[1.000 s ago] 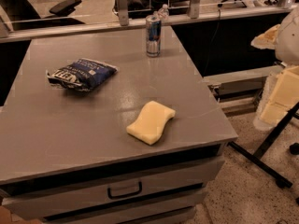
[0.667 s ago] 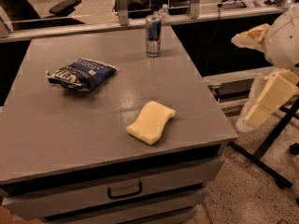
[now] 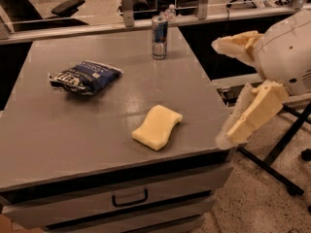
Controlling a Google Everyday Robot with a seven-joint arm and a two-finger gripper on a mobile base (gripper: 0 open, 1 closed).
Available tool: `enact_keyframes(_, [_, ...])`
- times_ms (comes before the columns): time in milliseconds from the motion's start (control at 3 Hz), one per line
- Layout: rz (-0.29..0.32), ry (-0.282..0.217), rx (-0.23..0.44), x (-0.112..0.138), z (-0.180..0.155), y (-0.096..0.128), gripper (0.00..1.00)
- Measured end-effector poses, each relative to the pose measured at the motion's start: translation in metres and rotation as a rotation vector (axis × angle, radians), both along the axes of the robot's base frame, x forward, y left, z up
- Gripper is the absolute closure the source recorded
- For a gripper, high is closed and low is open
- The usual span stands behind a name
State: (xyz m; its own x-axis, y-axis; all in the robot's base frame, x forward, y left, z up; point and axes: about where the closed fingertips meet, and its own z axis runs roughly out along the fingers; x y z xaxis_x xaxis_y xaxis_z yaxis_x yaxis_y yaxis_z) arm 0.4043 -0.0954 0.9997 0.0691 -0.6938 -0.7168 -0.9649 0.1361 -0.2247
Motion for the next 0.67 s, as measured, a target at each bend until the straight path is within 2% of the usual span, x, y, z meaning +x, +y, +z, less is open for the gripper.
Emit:
enact_keyframes(333, [0.003, 0.042, 0.102, -0.0057, -0.0088, 0.0304, 0.00])
enact_keyframes(667, [0.003, 0.042, 0.102, -0.0057, -0.0088, 0.0304, 0.00])
